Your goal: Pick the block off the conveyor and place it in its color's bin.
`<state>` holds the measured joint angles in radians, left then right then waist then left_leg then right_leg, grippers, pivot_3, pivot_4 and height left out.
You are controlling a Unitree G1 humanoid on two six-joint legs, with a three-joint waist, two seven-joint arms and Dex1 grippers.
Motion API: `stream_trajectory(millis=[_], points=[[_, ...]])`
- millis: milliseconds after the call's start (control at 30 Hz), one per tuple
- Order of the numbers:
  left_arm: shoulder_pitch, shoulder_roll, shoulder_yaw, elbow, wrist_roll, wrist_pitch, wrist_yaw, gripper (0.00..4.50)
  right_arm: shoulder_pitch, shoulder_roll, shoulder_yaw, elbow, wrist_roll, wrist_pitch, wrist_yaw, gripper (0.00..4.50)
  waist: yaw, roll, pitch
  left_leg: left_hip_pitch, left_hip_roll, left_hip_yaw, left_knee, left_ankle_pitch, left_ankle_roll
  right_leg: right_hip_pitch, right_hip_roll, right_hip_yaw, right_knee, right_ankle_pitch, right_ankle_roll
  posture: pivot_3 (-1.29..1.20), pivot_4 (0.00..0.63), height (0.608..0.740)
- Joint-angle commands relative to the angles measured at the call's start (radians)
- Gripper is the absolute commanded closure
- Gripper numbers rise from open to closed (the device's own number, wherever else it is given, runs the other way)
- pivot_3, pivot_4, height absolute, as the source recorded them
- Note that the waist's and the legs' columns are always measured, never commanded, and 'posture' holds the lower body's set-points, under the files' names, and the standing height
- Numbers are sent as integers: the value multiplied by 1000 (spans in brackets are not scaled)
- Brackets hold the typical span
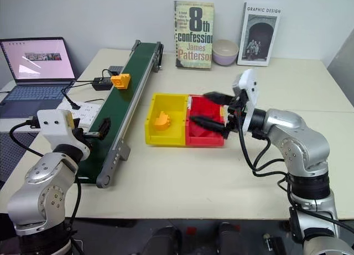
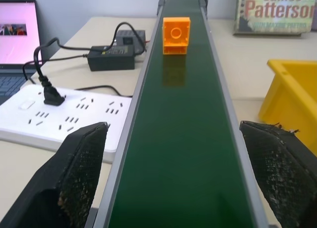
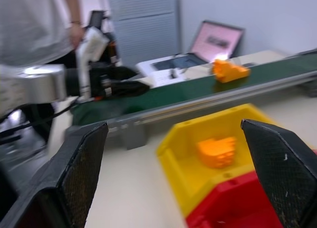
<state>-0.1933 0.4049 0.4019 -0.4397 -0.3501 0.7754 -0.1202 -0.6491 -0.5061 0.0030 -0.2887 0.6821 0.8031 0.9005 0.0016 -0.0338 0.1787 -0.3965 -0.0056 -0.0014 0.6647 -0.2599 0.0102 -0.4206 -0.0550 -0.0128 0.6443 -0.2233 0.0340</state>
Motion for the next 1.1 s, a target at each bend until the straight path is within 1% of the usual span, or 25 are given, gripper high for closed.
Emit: stream_trajectory(millis=[33, 167, 267, 367, 500, 600, 933, 1000, 1033, 1100], points=[[-28, 1, -14, 3, 12, -31, 5, 36, -30, -6, 1, -3, 23, -13, 31, 0, -1, 0, 0, 0, 0, 0, 0, 0, 0, 0, 0, 0, 0, 0, 0, 0, 150, 740], [-45, -1, -23, 34, 19, -44, 6, 36, -34, 13, 7, 7, -9, -53, -6, 0, -1, 0, 0, 0, 0, 1, 1, 0, 0, 0, -1, 1, 0, 0, 0, 0, 150, 740], [-52, -3, -36, 53, 28, -55, 5, 36, -19, 12, 15, -3, -85, -105, -71, 0, -1, 0, 0, 0, 1, 1, 1, 0, 0, -1, -1, 1, 0, 0, 0, 0, 150, 740], [-56, -5, -40, 59, 31, -57, 4, 36, 0, 14, 13, -35, -87, -108, -90, 0, -1, 0, 0, 0, 1, 1, 0, 0, 0, -1, -1, 1, 0, 0, 0, 0, 150, 740], [-78, -11, -52, 94, 40, -70, 12, 36, 35, 12, -1, -141, 5, -37, -100, 0, -1, 0, 0, -1, 1, 0, 0, 0, 0, -1, -2, 1, 0, 0, 0, 0, 150, 740], [-104, -20, -63, 129, 53, -78, 20, 36, 40, 10, 0, -159, 53, -10, -83, 0, -1, 0, 0, -1, 1, 0, 0, 0, 0, -1, -2, 1, 0, 0, 0, 0, 150, 740], [-104, -24, -65, 174, 71, -103, 31, 36, 46, 4, -6, -180, 101, 12, -117, 0, -1, 0, 0, -1, 1, 0, 0, 0, 0, -1, -2, 1, 0, 0, 0, 0, 150, 740], [-104, -44, -31, 169, 48, -116, 36, 387, 51, 2, -6, -181, 105, 12, -125, 0, -1, 0, 0, -1, 1, 0, 0, 0, 0, -1, -2, 1, 0, 0, 0, 0, 150, 740], [-104, -53, -16, 165, 35, -123, 36, 465, 52, 1, -7, -182, 106, 12, -129, 0, -1, 0, 0, -1, 1, 0, 0, 0, 0, -1, -2, 1, 0, 0, 0, 0, 150, 740], [-87, -52, -2, 147, 31, -95, 40, 879, 52, 5, -13, -170, 108, 9, -138, 0, -1, 0, 0, -1, 1, 0, 0, 0, 0, -1, -2, 1, 0, 0, 0, 0, 150, 740]])
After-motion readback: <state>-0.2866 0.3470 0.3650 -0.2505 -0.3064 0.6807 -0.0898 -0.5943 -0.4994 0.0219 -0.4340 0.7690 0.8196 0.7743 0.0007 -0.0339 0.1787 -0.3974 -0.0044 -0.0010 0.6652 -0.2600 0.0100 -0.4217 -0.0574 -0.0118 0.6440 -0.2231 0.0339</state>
